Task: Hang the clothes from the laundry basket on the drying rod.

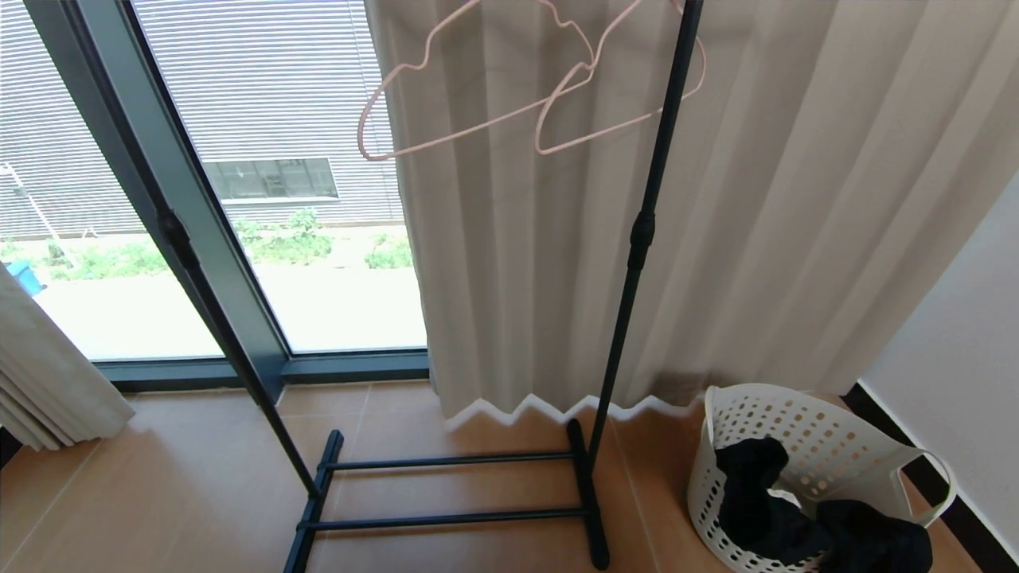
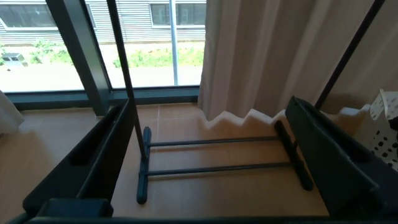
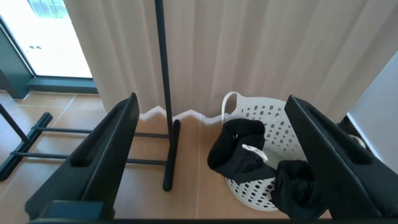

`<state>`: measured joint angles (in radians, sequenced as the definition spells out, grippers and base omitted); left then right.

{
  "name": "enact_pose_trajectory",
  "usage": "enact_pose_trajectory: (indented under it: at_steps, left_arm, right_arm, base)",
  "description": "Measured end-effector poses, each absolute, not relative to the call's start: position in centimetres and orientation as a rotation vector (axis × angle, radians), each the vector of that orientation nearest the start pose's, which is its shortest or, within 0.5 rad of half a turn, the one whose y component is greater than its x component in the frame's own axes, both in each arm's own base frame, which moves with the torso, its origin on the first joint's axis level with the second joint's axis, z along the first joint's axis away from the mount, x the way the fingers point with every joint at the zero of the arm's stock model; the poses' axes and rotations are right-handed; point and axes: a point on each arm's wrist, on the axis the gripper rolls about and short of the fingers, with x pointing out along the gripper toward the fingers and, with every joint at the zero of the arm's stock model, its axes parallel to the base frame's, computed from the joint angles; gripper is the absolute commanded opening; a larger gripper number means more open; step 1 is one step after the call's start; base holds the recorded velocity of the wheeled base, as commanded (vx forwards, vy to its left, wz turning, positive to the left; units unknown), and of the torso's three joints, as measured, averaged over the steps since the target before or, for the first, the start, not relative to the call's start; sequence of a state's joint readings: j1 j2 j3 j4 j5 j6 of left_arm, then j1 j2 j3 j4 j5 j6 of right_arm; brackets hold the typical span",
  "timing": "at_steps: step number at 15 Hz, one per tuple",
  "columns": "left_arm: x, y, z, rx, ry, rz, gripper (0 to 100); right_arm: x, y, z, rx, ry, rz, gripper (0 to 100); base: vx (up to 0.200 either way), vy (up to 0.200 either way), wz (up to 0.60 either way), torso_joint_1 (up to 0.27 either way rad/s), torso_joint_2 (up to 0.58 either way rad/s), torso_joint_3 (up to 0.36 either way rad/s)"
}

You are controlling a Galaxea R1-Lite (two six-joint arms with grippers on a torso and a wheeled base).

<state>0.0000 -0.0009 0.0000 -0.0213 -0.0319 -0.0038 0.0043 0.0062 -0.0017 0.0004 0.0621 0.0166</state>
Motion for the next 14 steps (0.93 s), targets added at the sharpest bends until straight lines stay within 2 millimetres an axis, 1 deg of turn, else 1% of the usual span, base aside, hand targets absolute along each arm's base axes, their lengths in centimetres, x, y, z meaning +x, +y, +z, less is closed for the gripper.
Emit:
enact_pose_trajectory:
  at_steps: [2, 3, 5, 8, 14]
  left_arm:
    - [-2.29, -0.07, 7.76, -0.004, -0.021, -0.032, 100]
    - [-2.29, -0.07, 7.75, -0.004, -0.020, -0.033, 100]
    - [-2.29, -0.07, 7.76, -0.004, -0.022, -0.032, 100]
    - [-2.29, -0.07, 7.76, -0.003, -0.022, -0.032, 100]
    - [-2.29, -0.07, 7.76, -0.004, -0.022, -0.032, 100]
  right_arm:
    - [-2.25, 0.13, 7.60, 0.017, 0.006, 0.066, 100]
    - [-2.25, 0.13, 7.59, 0.017, 0.007, 0.066, 100]
    - [-2.25, 0.13, 7.60, 0.017, 0.005, 0.066, 100]
    - [-2.25, 0.13, 7.61, 0.016, 0.005, 0.066, 100]
    - [-2.25, 0.13, 7.61, 0.016, 0.005, 0.065, 100]
  base:
    - [0.000, 0.000, 0.00, -0.056, 0.42, 0.368]
    - [0.000, 0.000, 0.00, -0.032, 0.21, 0.183]
    - [0.000, 0.000, 0.00, -0.017, 0.10, 0.097]
    - [0.000, 0.000, 0.00, 0.000, 0.00, 0.000]
    - [0.000, 0.000, -0.60, 0.000, 0.01, 0.005]
